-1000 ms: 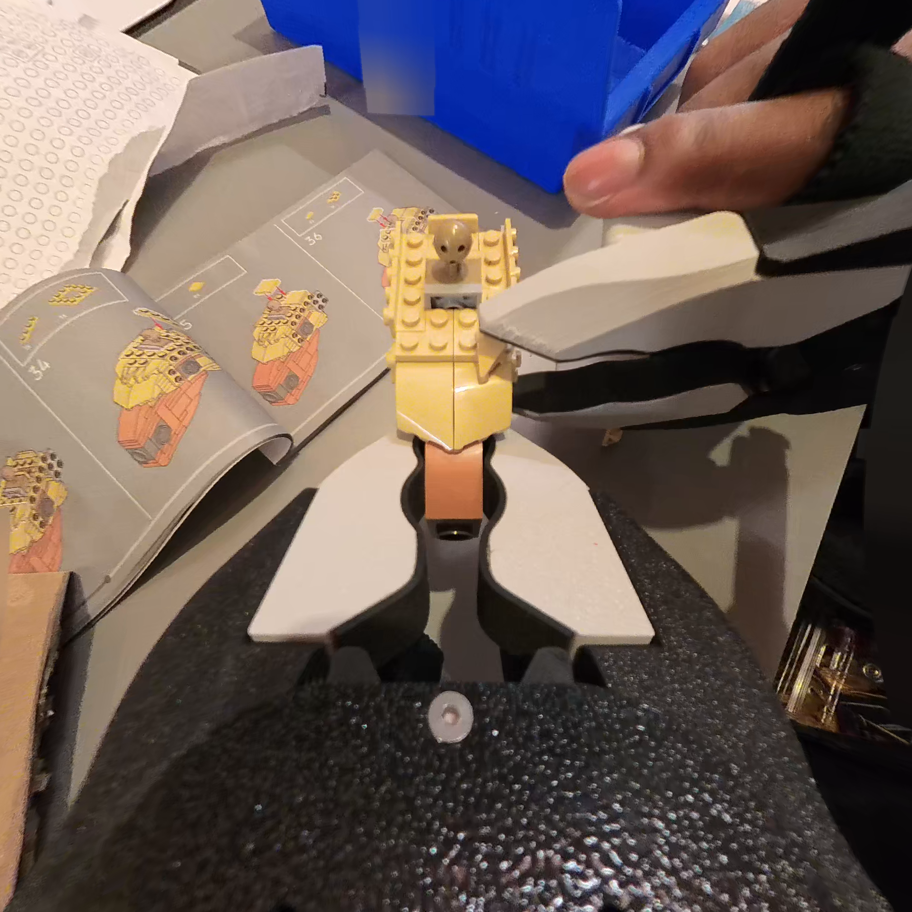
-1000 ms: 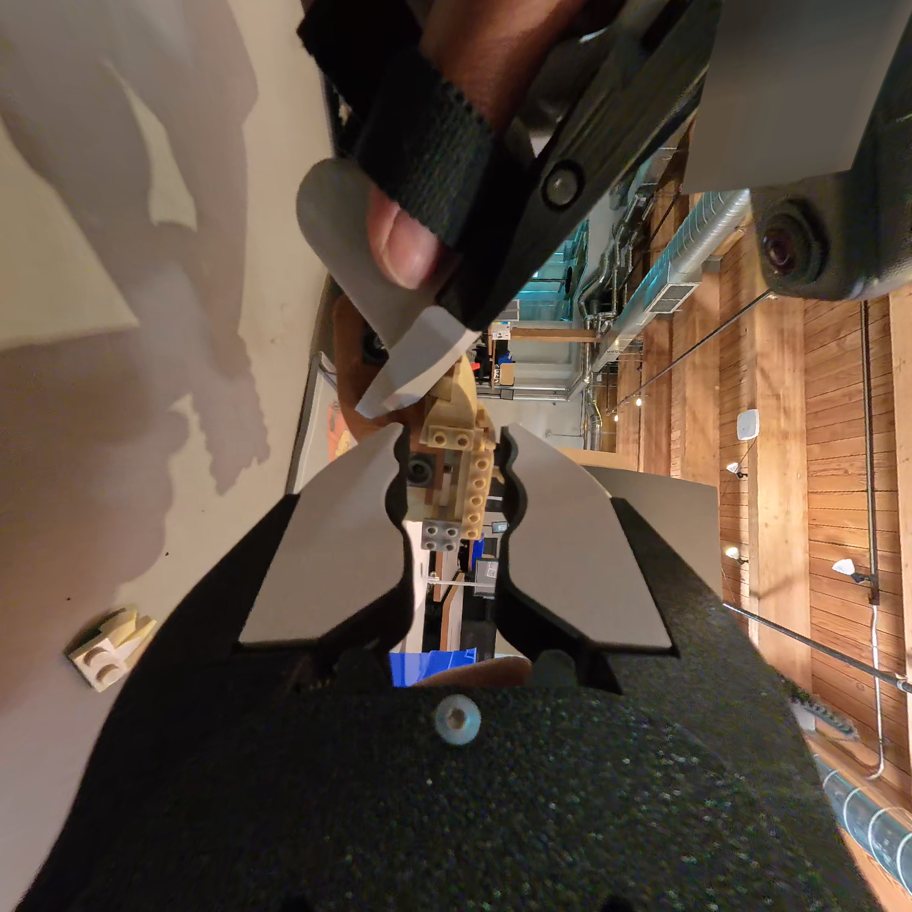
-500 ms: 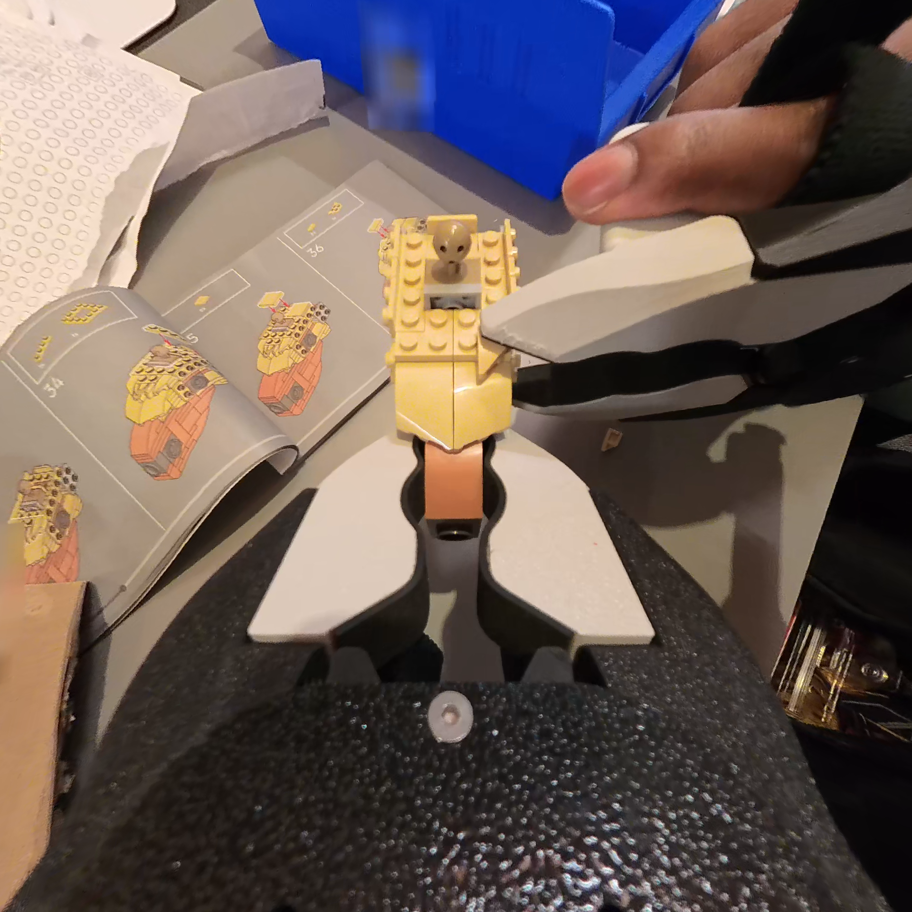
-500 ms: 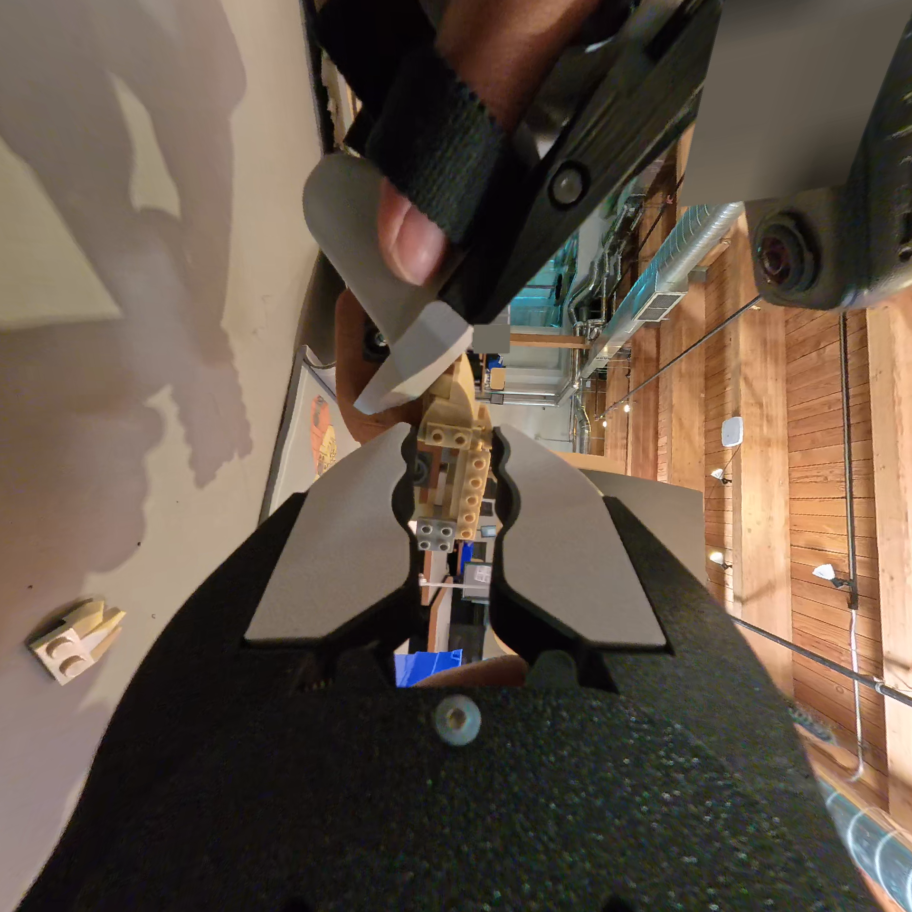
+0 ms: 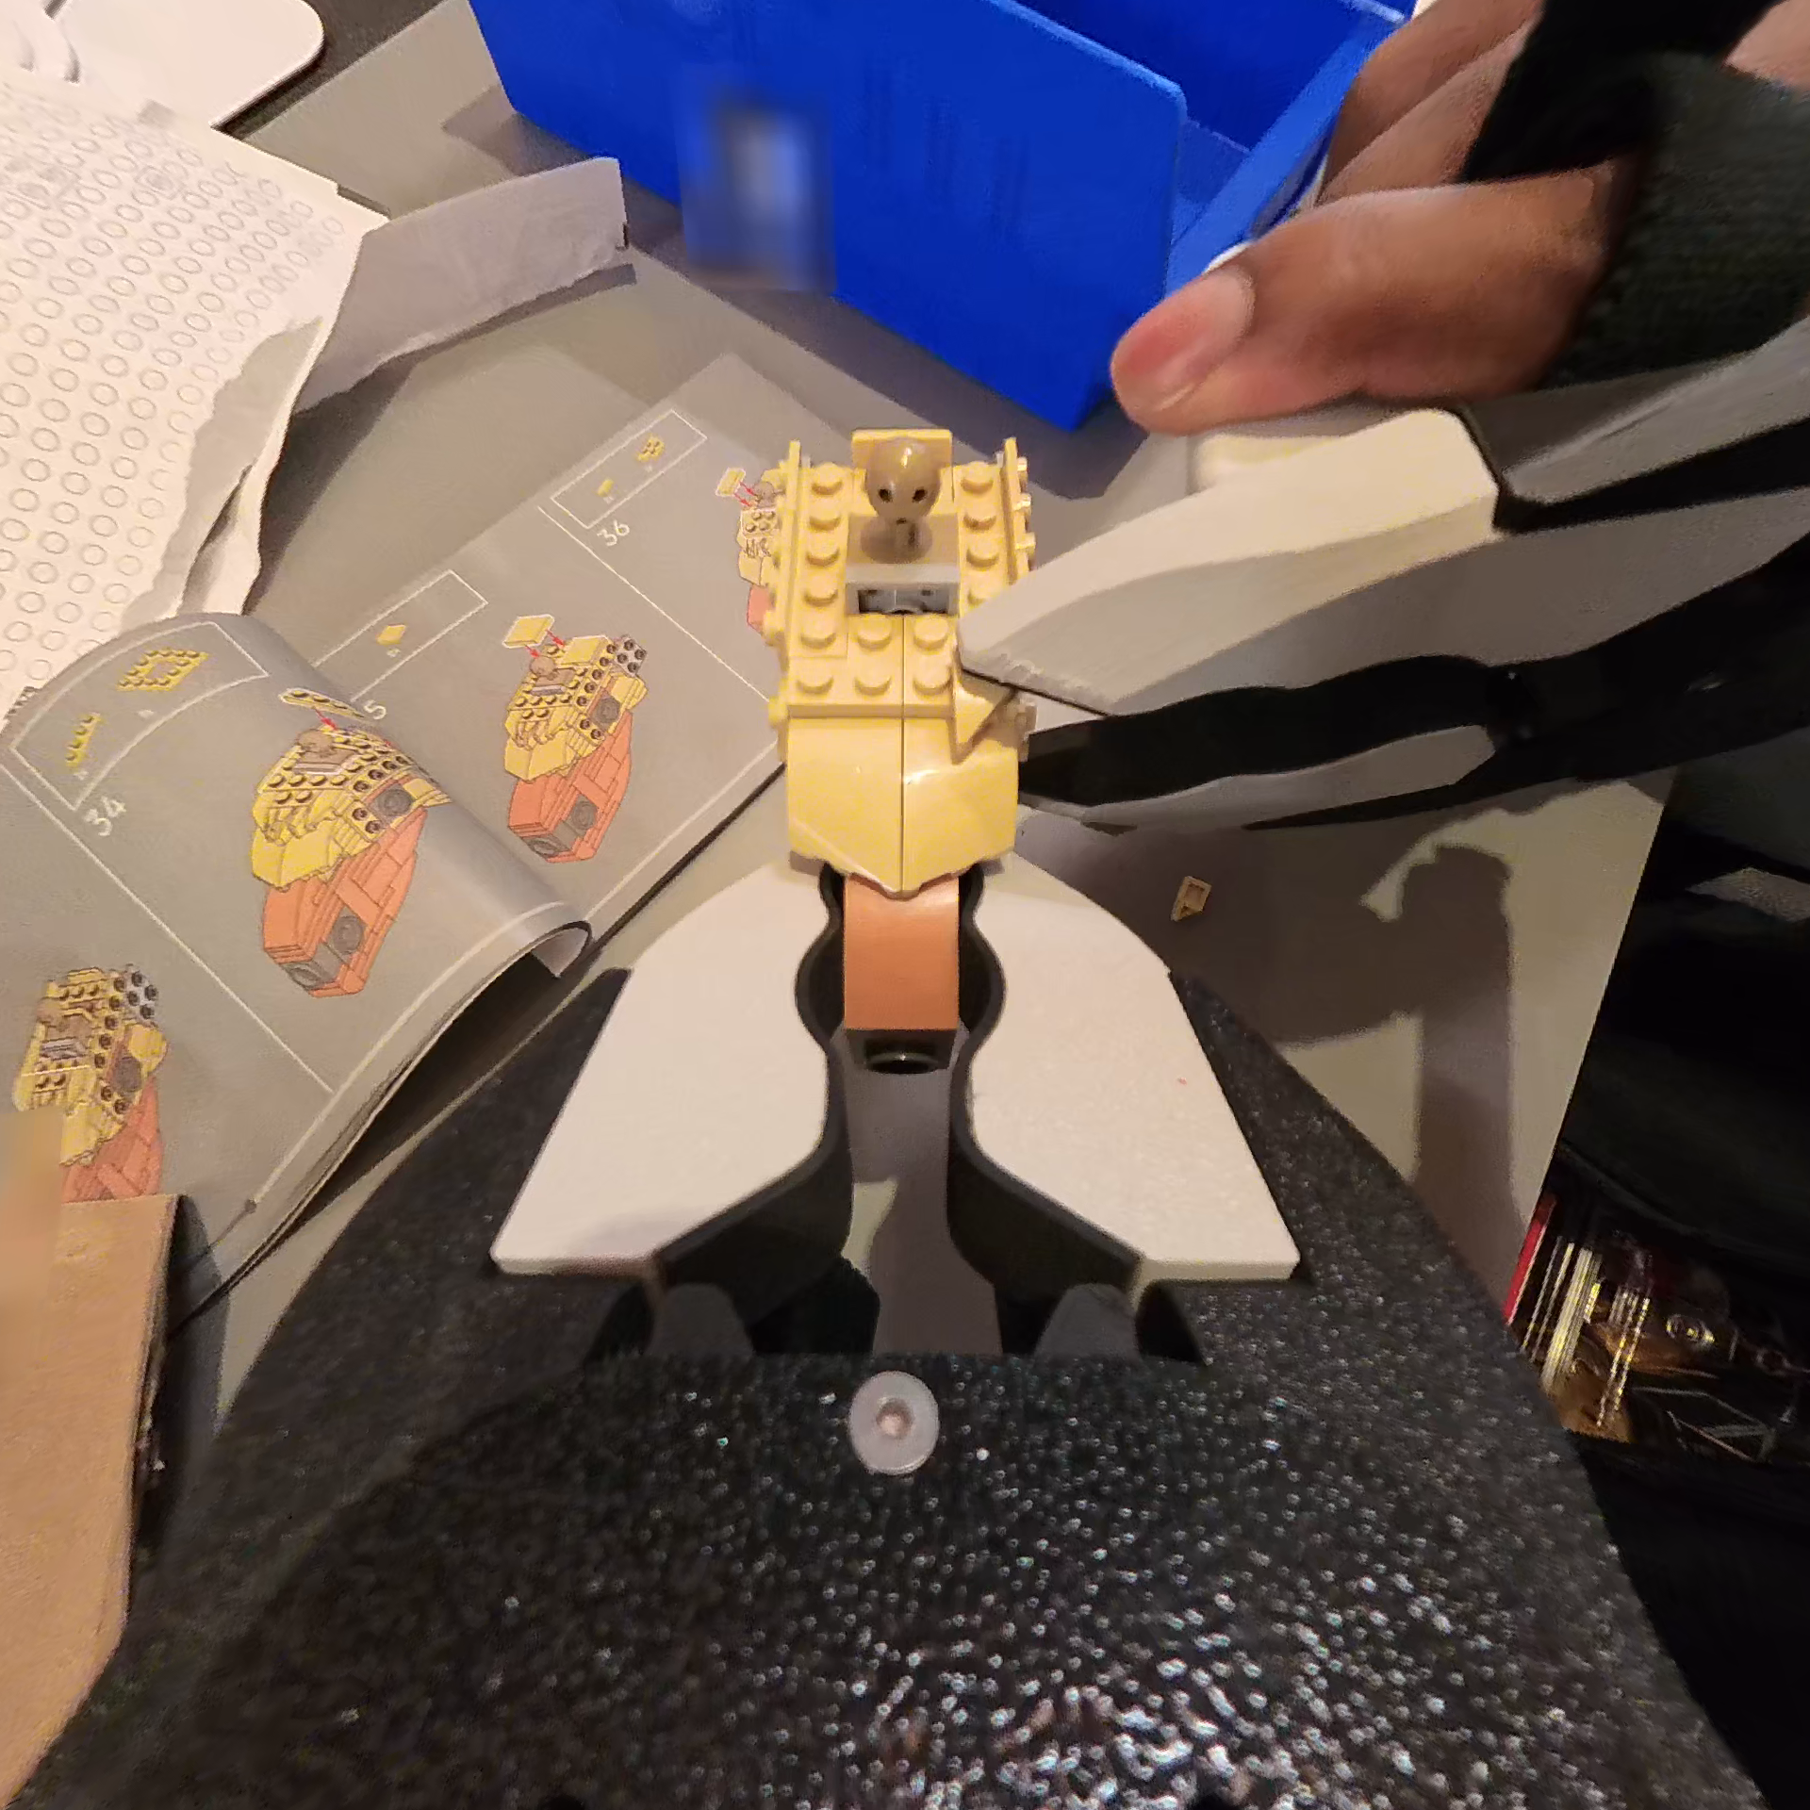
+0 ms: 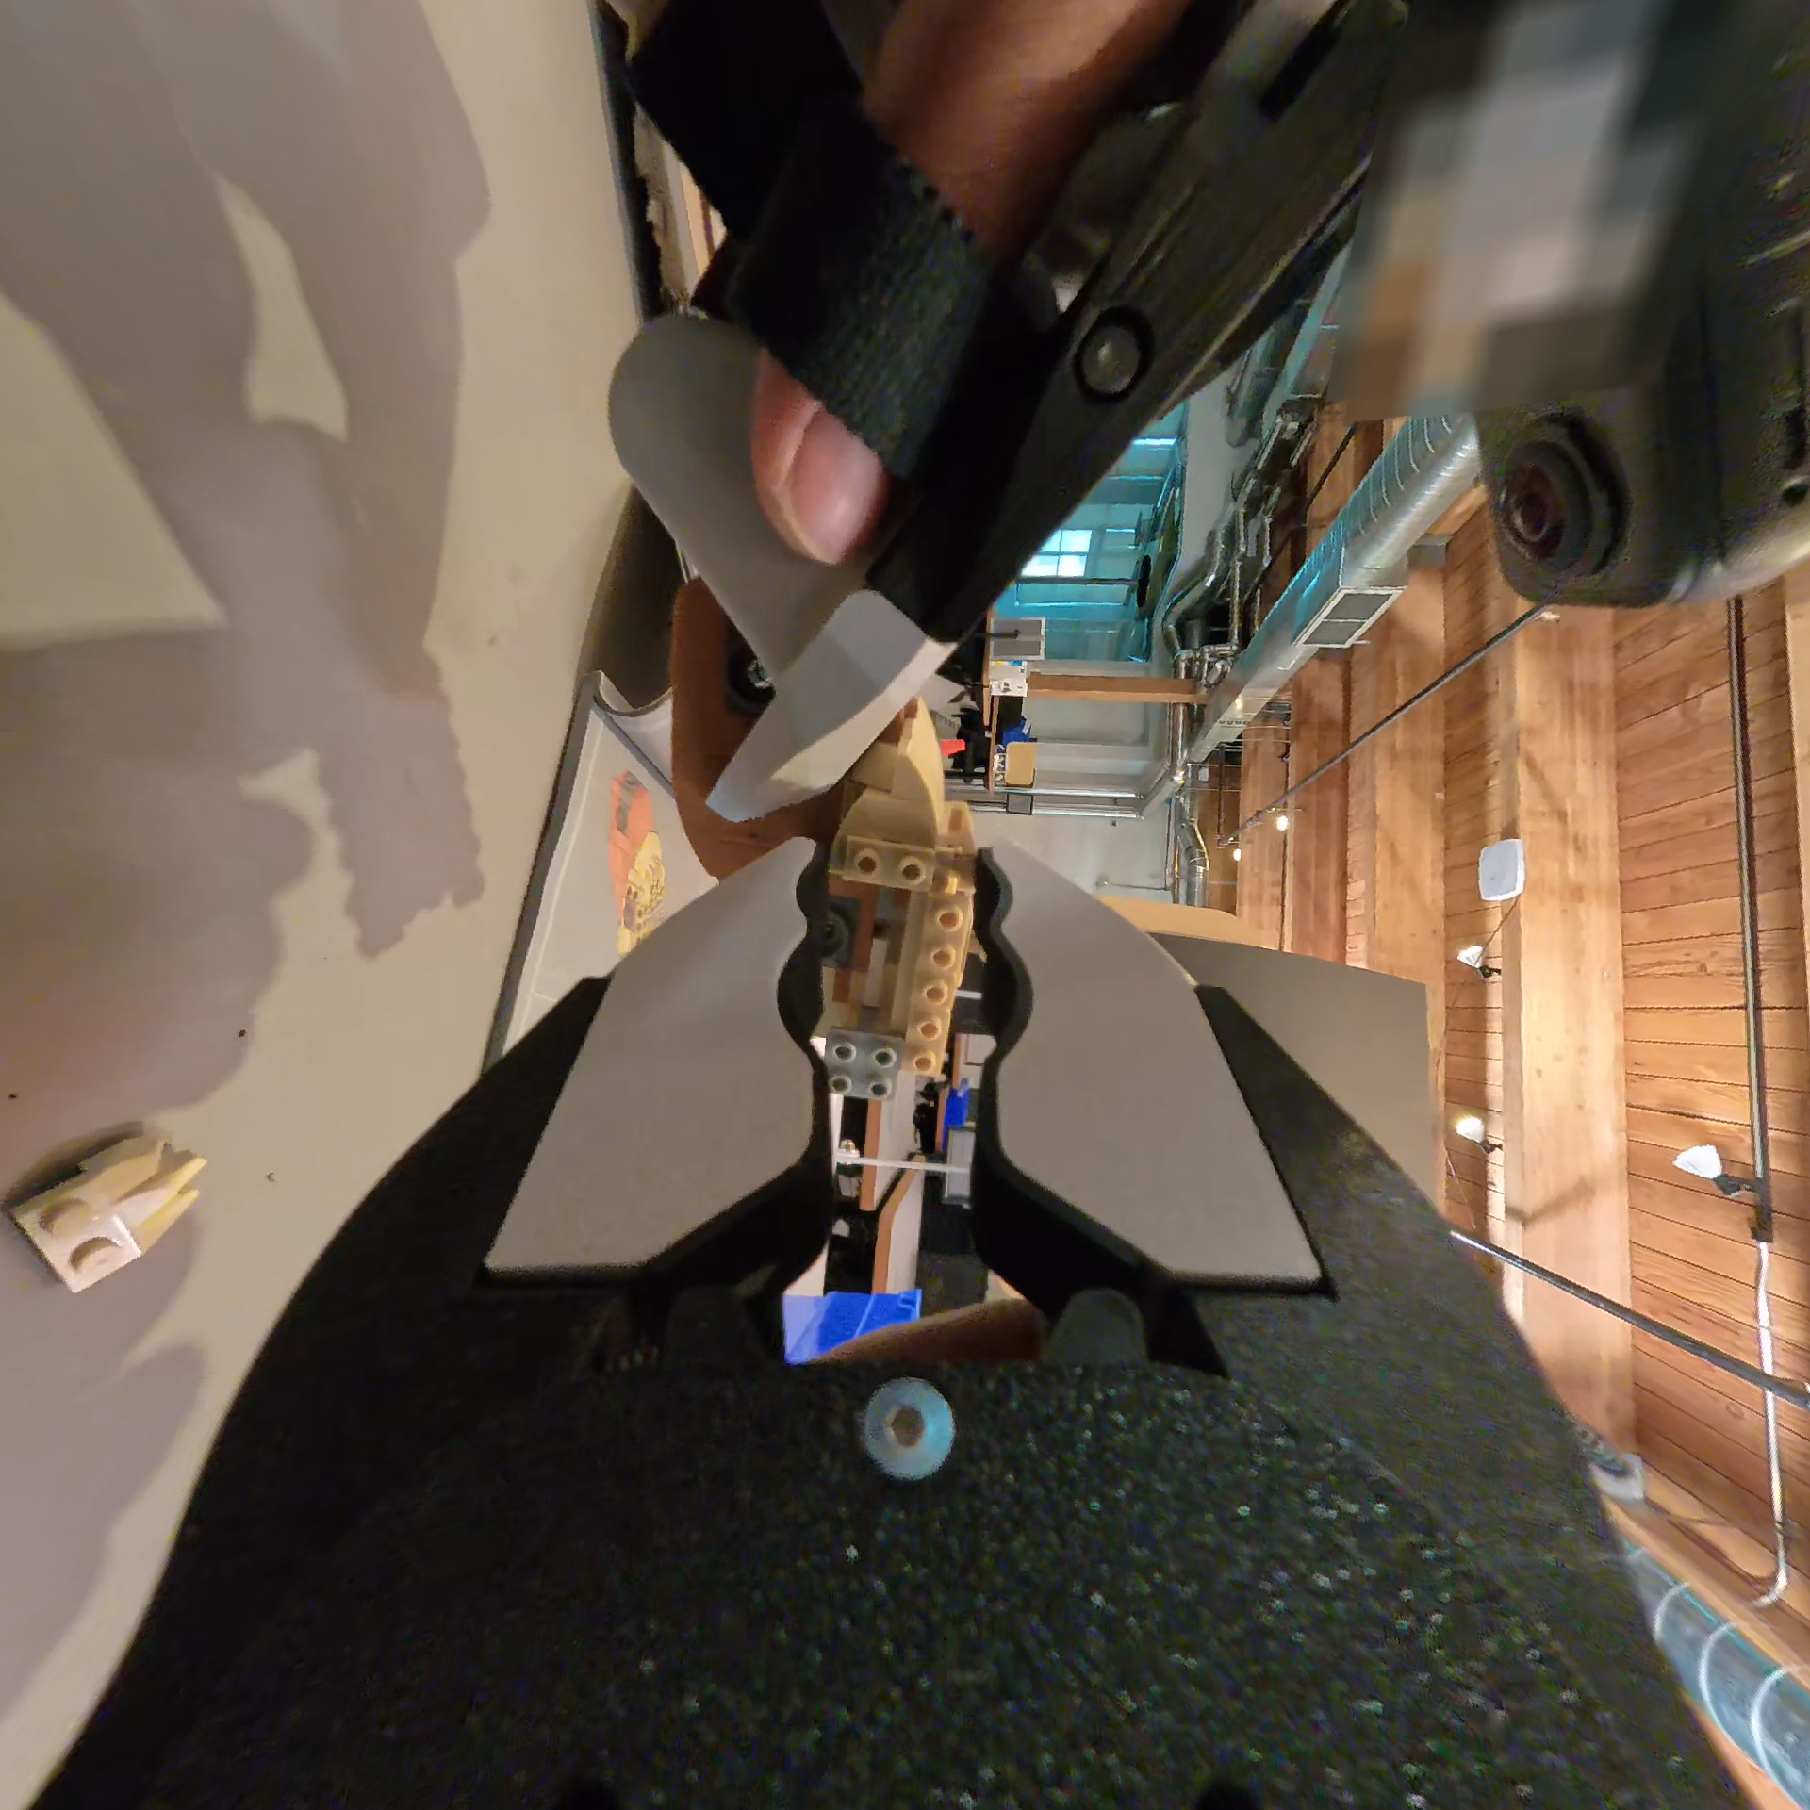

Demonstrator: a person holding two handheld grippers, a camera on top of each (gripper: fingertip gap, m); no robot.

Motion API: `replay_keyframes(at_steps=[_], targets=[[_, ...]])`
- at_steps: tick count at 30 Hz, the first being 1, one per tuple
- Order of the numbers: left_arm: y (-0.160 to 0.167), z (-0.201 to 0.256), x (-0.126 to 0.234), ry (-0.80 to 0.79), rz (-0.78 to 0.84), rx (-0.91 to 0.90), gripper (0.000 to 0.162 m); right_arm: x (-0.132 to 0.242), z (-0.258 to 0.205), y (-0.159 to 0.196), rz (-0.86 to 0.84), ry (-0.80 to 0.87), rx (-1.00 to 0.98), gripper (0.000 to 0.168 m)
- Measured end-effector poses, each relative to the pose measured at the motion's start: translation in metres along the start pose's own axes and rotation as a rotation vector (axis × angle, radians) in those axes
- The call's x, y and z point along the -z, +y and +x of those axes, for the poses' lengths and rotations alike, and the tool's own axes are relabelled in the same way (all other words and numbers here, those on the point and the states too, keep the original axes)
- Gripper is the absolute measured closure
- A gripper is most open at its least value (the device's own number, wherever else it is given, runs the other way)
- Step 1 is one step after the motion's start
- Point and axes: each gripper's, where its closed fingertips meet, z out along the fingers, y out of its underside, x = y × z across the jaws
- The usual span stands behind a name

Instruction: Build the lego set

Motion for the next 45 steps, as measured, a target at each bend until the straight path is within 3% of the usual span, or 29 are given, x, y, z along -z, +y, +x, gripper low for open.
replay_keyframes(at_steps=[30, 45], targets=[[-0.006, 0.011, -0.006, 0.075, -0.011, 0.004, 0.144, 0.013, -0.016, 0.003, 0.031, -0.138, -0.014, 0.141], [-0.012, 0.009, 0.0, 0.1, -0.002, 0.021, 0.144, 0.009, -0.017, -0.001, 0.041, -0.096, -0.057, 0.14]])
